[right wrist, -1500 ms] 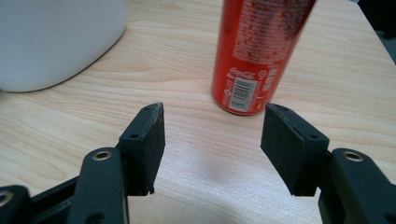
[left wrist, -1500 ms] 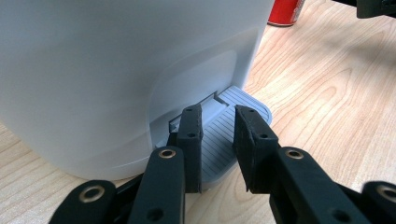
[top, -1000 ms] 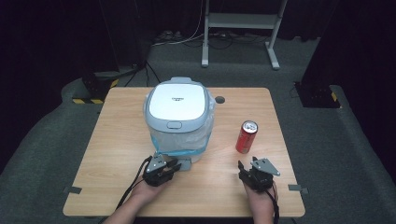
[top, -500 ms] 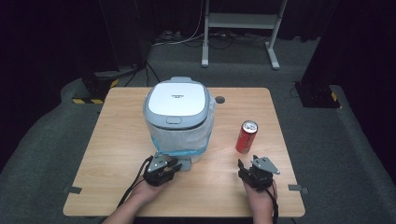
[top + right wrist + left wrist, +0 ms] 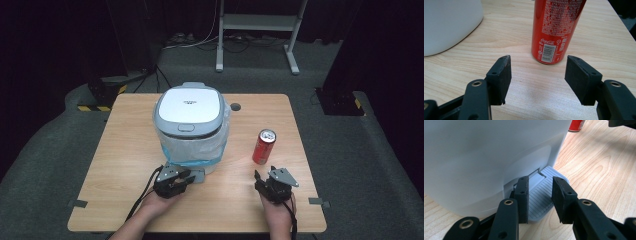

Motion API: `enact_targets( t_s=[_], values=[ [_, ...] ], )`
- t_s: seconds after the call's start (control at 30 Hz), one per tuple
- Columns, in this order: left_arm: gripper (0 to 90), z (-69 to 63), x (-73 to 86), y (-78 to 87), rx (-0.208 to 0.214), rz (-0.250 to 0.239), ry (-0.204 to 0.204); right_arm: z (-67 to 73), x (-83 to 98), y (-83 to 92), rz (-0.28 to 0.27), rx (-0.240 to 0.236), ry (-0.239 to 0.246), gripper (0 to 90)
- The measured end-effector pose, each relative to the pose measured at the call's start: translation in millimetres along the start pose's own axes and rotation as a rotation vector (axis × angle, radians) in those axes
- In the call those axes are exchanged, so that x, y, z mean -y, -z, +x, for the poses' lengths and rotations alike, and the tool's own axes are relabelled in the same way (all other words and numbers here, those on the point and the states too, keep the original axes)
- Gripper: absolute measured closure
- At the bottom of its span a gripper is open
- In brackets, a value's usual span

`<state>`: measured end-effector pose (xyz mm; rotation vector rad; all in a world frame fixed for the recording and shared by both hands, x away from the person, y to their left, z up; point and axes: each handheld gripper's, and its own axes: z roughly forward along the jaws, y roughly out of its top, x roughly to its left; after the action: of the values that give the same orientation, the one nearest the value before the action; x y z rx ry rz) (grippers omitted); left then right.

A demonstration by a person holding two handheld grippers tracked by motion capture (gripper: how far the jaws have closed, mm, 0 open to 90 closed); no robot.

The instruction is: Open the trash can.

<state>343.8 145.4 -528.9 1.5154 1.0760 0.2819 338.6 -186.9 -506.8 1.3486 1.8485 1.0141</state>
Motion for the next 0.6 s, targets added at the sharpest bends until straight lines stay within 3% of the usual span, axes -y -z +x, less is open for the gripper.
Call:
enact_targets(
  t_s=[0.2,0.4,0.43,0.47,0.53,0.6],
  values=[
    [66.7,-2.5,1.4,-1.9,-0.022,0.006,-0.029,-0.5,-1.2,1.1,-0.008,0.006,0.003,38.0],
    [66.7,-4.7,2.6,-4.7,-0.044,0.002,-0.020,-1.4,-3.2,1.9,-0.019,0.012,0.002,37.8],
    [66.7,-10.6,4.3,-6.3,-0.077,-0.019,0.055,-1.9,-4.3,1.8,-0.021,0.013,-0.001,37.6],
    [66.7,-11.3,4.7,-8.4,-0.073,-0.039,0.046,-3.0,-6.3,1.1,-0.024,0.014,-0.006,36.7],
    [66.6,-9.1,5.5,-8.7,-0.071,-0.004,-0.026,-3.7,-7.6,0.7,-0.025,0.014,-0.011,35.8],
    [66.6,-11.2,6.6,-11.2,-0.095,-0.003,-0.021,-6.9,-12.2,-1.0,-0.036,0.013,-0.028,32.9]
  ],
)
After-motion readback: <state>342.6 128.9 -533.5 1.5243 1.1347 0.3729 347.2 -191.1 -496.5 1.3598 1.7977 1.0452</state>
